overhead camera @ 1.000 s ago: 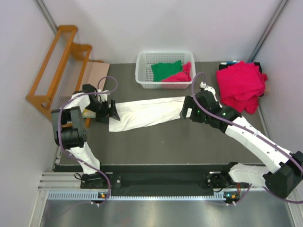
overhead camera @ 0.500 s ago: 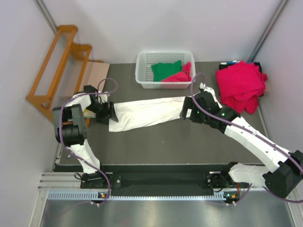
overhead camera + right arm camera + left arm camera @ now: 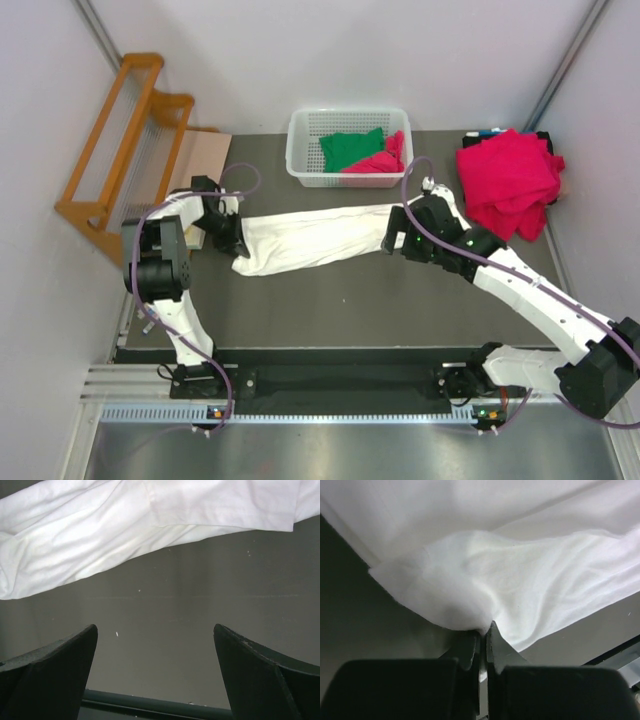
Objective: Fold and stack the t-shirts
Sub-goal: Fold the tshirt
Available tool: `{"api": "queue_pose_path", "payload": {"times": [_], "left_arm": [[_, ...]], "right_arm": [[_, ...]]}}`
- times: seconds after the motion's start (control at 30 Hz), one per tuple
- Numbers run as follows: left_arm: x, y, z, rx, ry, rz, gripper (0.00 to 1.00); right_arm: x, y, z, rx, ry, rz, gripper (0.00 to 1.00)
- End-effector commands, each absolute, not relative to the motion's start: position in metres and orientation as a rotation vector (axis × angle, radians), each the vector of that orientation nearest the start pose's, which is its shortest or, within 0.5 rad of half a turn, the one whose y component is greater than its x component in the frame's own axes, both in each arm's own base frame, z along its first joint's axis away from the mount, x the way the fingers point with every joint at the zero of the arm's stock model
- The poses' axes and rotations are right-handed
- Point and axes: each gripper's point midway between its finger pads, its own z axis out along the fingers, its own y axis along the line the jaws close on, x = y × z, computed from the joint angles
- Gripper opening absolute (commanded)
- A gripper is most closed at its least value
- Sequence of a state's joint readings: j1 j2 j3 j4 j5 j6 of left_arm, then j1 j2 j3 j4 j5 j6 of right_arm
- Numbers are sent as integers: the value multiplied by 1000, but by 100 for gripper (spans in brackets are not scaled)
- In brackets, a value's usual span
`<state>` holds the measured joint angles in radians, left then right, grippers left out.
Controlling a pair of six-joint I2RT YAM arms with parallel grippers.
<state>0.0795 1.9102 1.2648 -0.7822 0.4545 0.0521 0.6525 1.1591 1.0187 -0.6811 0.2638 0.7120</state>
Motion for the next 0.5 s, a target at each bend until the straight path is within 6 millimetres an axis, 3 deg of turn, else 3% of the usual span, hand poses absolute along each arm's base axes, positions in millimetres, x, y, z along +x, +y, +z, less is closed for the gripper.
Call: {"api": "queue_pose_path", "payload": {"times": [0.0, 0.17, 0.33, 0.37, 0.47], "left_arm": [[350, -49, 53, 51, 2848, -655, 0], [340, -49, 83, 180, 2825, -643, 0], [280, -58, 94, 562, 2957, -645, 1], [264, -68, 90, 691, 2983, -627, 1], [233, -73, 87, 870, 3009, -638, 2]], "right_arm": [[261, 175, 184, 214, 2334, 365, 100], [260, 175, 184, 216, 2332, 370, 100], [259, 173, 190, 223, 2320, 376, 100], [259, 172, 191, 227, 2316, 373, 100], [257, 168, 192, 241, 2309, 360, 100]]}}
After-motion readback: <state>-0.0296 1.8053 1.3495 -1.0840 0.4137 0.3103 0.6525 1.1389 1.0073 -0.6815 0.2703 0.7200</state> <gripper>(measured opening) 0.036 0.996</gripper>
